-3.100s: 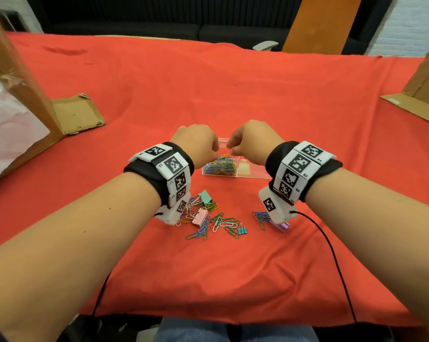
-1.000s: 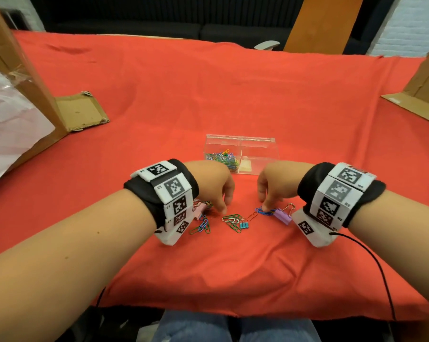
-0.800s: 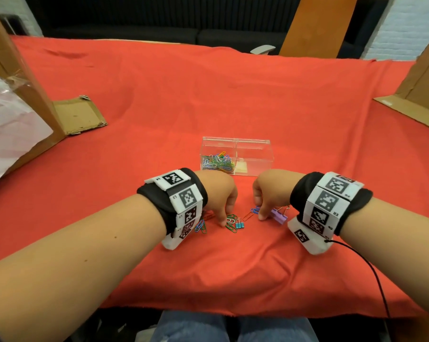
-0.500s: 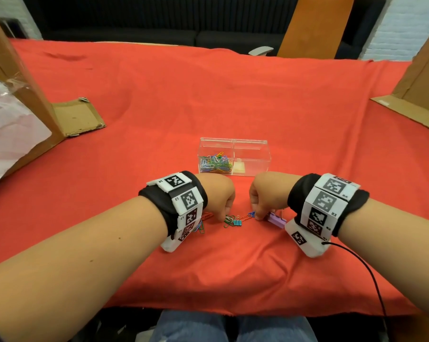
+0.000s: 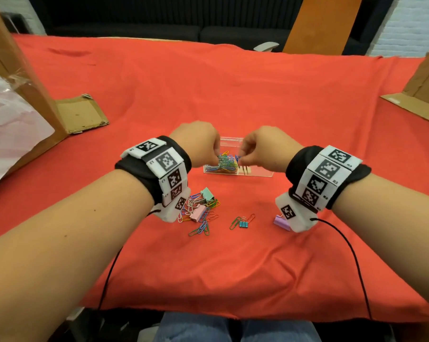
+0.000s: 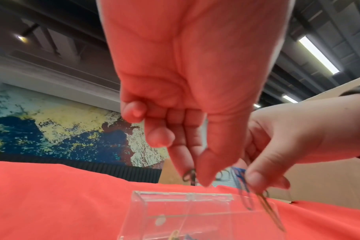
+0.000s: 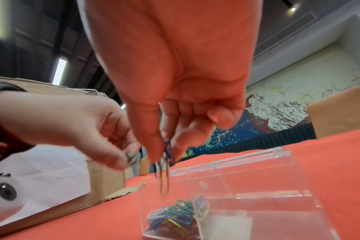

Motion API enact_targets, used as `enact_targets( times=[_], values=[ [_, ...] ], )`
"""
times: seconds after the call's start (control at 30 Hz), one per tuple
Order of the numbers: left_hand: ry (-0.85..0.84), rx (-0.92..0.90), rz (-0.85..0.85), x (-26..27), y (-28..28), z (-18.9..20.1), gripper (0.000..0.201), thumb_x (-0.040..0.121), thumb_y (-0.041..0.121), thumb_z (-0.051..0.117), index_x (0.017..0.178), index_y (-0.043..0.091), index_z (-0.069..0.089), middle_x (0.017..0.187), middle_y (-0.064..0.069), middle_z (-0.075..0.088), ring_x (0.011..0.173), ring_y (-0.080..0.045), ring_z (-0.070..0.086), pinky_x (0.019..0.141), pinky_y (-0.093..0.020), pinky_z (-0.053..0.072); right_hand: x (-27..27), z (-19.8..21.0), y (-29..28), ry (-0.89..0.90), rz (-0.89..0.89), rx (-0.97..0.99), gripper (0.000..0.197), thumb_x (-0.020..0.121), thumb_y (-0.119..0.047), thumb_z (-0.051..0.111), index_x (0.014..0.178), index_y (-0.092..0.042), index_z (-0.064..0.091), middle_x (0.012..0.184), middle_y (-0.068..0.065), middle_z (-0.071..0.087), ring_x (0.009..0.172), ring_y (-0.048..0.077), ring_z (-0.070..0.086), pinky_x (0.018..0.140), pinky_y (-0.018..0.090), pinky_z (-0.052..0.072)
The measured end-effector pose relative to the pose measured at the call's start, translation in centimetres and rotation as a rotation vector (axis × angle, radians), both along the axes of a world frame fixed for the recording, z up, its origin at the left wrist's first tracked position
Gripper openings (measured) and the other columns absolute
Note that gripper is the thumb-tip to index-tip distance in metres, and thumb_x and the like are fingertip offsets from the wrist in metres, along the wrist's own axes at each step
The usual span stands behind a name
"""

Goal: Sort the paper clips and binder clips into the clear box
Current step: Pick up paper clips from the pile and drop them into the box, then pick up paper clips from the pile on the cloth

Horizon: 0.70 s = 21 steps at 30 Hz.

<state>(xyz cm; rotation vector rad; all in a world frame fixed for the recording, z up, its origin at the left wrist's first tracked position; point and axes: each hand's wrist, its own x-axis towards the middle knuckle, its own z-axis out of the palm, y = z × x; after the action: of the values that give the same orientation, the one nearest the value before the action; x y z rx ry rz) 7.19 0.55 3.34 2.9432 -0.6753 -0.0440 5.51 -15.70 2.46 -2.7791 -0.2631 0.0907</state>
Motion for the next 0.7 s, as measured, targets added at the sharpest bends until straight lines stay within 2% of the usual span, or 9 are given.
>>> enact_targets(
  times=[0.07, 0.13, 0.17, 0.27, 0.37, 0.47, 0.53, 0.6, 0.7],
  values=[
    [-0.056, -0.038, 0.056, 0.7, -0.1, 0.3, 0.011, 0.075, 0.023, 0.068, 0.084, 0.020, 0.072, 0.086, 0.000, 0.068, 0.092, -0.025, 0.065, 0.078, -0.031, 0.045, 0.9, 0.0, 0.3, -0.079, -0.037, 0.056, 0.012, 0.078, -0.021, 0.073, 0.086, -0.011, 0.073, 0.072, 0.001, 0.061, 0.067, 0.017, 0.054, 0.057, 0.023, 0.037],
    [-0.084, -0.063, 0.086, 1.2, -0.3, 0.3, 0.012, 0.075, 0.022, 0.067, 0.086, 0.020, 0.072, 0.096, -0.002, 0.072, 0.096, -0.026, 0.065, 0.081, -0.032, 0.045, 1.6, -0.1, 0.7, -0.111, -0.068, 0.103, 0.010, 0.078, -0.020, 0.072, 0.085, -0.013, 0.073, 0.073, 0.000, 0.062, 0.070, 0.017, 0.056, 0.052, 0.020, 0.036],
    [-0.097, -0.069, 0.095, 1.4, -0.4, 0.3, 0.013, 0.076, 0.022, 0.067, 0.087, 0.020, 0.072, 0.098, -0.002, 0.072, 0.098, -0.027, 0.064, 0.082, -0.032, 0.044, 2.0, -0.2, 0.9, -0.116, -0.082, 0.120, 0.010, 0.078, -0.020, 0.072, 0.085, -0.013, 0.073, 0.074, 0.000, 0.062, 0.071, 0.016, 0.057, 0.054, 0.022, 0.037],
    [-0.115, -0.075, 0.112, 2.0, -0.7, -0.2, 0.013, 0.077, 0.022, 0.066, 0.089, 0.020, 0.072, 0.101, -0.003, 0.071, 0.099, -0.027, 0.063, 0.082, -0.032, 0.042, 2.8, -0.6, 1.3, -0.139, -0.120, 0.149, 0.013, 0.079, -0.020, 0.071, 0.089, -0.012, 0.073, 0.082, 0.004, 0.068, 0.073, 0.016, 0.057, 0.065, 0.024, 0.038],
    [-0.100, -0.079, 0.119, 2.5, -0.6, -0.8, 0.012, 0.079, 0.024, 0.066, 0.089, 0.020, 0.072, 0.101, -0.003, 0.071, 0.100, -0.027, 0.063, 0.082, -0.032, 0.043, 3.3, -1.2, 1.6, -0.141, -0.140, 0.157, 0.016, 0.078, -0.022, 0.073, 0.091, -0.012, 0.073, 0.091, 0.008, 0.073, 0.076, 0.018, 0.058, 0.067, 0.024, 0.038],
    [-0.071, -0.079, 0.119, 2.8, -0.2, -1.3, 0.022, 0.077, 0.034, 0.072, 0.095, 0.020, 0.072, 0.103, -0.002, 0.071, 0.103, -0.026, 0.063, 0.081, -0.031, 0.041, 3.4, -1.7, 1.4, -0.094, -0.123, 0.145, 0.029, 0.075, -0.028, 0.077, 0.100, -0.013, 0.071, 0.098, 0.006, 0.074, 0.089, 0.022, 0.066, 0.070, 0.022, 0.038],
    [-0.059, -0.081, 0.105, 2.6, 0.1, -1.5, 0.021, 0.076, 0.033, 0.073, 0.094, 0.021, 0.072, 0.099, 0.000, 0.070, 0.101, -0.025, 0.063, 0.079, -0.030, 0.040, 3.2, -1.6, 1.0, -0.100, -0.098, 0.129, 0.033, 0.076, -0.029, 0.077, 0.105, -0.014, 0.069, 0.101, 0.005, 0.074, 0.093, 0.021, 0.065, 0.071, 0.021, 0.036],
    [-0.032, -0.081, 0.081, 2.1, 0.4, -1.7, 0.016, 0.075, 0.031, 0.074, 0.088, 0.022, 0.072, 0.086, 0.003, 0.065, 0.095, -0.024, 0.063, 0.075, -0.029, 0.040, 2.4, -1.0, 0.5, -0.084, -0.040, 0.097, 0.029, 0.078, -0.025, 0.075, 0.104, -0.015, 0.070, 0.096, 0.004, 0.072, 0.081, 0.018, 0.064, 0.067, 0.021, 0.036],
    [0.010, -0.059, 0.044, 0.9, 1.1, -2.0, 0.013, 0.074, 0.029, 0.075, 0.083, 0.021, 0.070, 0.079, 0.006, 0.059, 0.084, -0.021, 0.060, 0.072, -0.031, 0.045, 0.8, -0.5, -0.4, 0.131, 0.141, -0.028, 0.021, 0.079, -0.018, 0.073, 0.100, -0.018, 0.072, 0.079, -0.002, 0.066, 0.048, 0.001, 0.054, 0.053, 0.015, 0.040]
  ],
)
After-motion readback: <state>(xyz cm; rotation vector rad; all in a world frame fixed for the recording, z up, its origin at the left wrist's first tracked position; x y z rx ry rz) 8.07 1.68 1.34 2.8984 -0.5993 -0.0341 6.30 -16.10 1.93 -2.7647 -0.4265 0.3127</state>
